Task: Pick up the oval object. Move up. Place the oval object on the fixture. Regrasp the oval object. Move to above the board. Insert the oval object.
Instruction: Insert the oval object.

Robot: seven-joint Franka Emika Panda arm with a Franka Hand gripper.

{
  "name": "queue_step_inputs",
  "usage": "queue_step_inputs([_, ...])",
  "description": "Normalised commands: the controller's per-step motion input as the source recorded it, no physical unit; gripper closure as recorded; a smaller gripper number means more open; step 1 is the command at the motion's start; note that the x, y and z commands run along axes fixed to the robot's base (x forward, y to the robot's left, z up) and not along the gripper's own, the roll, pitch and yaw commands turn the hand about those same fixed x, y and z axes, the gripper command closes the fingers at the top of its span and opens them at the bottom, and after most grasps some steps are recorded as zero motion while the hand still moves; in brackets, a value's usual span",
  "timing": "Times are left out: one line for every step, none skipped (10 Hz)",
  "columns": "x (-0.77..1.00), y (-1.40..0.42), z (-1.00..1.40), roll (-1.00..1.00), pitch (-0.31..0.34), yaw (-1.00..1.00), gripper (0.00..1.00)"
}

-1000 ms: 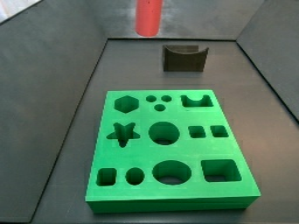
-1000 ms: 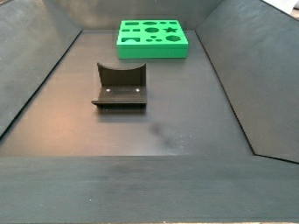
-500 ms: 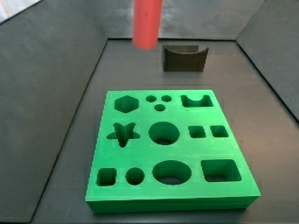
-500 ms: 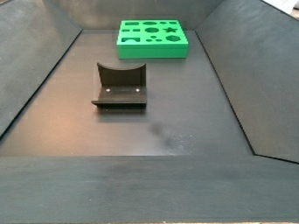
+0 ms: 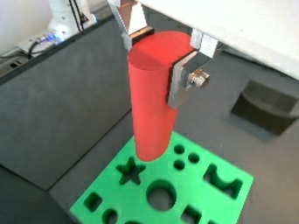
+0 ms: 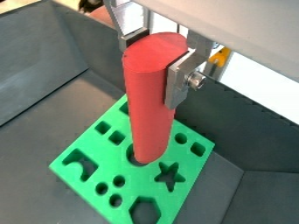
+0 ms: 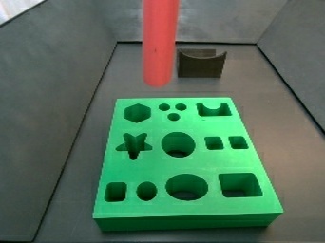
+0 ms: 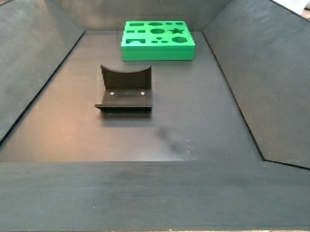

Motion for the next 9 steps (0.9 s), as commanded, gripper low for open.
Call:
queue_step_inputs([0.0,-0.26,-0.13,-0.06,-0.091,-0.51,1.0])
queue_step_inputs([-0.05,-0.21,-0.03,0.04,-0.027,-0.58,1.0])
queue_step_inputs([-0.11,-0.13,-0.06,0.13,0.0,-0.59,1.0])
queue_step_inputs([-0.29,-0.05,-0.1,0.17,0.0,-0.71,1.0])
queue_step_inputs([-0.14,-0.09,-0.05,0.11,0.0,-0.78,1.0])
queue_step_inputs([-0.14,-0.07,-0.05,0.08,0.0,-0.81,1.0])
queue_step_inputs([-0.08,-0.07,-0.04,0.05,0.0,-0.86,1.0])
queue_step_inputs([0.0,-0.13,0.0,0.0,-0.007,-0.87,1.0])
queue_step_inputs([0.14,-0.12,0.0,0.0,-0.011,-0.75,1.0])
